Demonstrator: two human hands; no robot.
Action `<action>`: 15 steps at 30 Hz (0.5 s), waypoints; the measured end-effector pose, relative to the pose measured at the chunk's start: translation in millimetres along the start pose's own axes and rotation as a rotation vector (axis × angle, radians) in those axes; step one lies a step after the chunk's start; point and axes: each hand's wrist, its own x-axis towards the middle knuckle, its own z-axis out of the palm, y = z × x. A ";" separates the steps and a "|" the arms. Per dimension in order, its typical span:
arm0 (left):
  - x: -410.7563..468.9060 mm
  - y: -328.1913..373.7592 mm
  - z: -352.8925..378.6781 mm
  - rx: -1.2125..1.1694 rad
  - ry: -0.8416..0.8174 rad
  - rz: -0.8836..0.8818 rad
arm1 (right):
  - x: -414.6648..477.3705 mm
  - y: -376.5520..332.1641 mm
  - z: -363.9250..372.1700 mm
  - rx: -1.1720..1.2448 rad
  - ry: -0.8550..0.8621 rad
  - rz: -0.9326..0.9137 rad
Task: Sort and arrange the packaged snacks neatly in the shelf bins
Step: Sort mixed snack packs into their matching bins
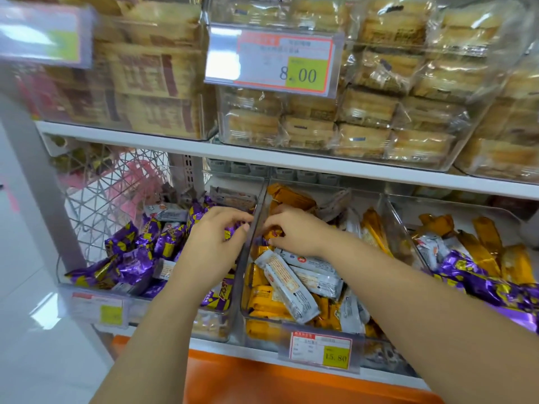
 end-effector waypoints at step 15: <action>2.5 10.9 12.8 0.021 -0.048 0.015 | -110.3 35.5 -11.7 -0.082 0.715 0.386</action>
